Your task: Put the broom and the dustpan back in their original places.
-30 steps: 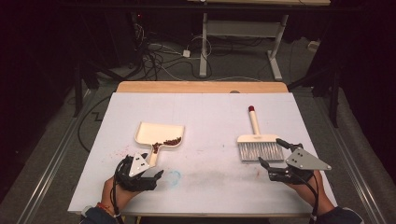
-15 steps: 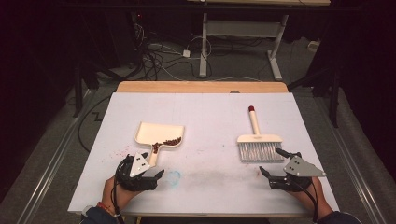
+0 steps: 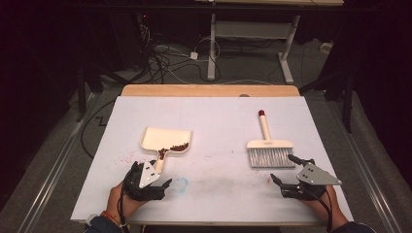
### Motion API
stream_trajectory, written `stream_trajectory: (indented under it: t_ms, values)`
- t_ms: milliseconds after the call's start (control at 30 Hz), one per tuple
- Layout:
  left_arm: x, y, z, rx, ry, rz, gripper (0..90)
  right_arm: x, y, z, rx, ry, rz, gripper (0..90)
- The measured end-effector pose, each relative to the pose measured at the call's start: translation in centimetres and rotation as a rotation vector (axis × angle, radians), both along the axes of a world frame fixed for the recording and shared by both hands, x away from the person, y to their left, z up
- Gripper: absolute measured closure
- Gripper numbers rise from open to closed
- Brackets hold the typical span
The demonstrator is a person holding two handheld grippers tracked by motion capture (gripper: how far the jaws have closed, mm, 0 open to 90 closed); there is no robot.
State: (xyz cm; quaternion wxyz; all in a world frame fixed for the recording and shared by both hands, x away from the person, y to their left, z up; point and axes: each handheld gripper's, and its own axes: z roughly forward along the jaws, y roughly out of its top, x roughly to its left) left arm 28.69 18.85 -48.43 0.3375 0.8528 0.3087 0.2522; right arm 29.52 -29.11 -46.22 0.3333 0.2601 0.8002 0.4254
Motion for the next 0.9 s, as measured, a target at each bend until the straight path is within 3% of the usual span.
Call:
stream_trajectory:
  t_ms: [333, 900]
  values:
    - [0.07, 0.1, -0.13, -0.002, 0.013, -0.01, 18.3, -0.25, -0.07, 0.35, -0.002, -0.035, -0.029, 17.3]
    - [0.04, 0.05, -0.21, 0.005, 0.019, -0.014, 18.3, -0.24, -0.2, 0.59, -0.008, -0.05, -0.052, 17.4]
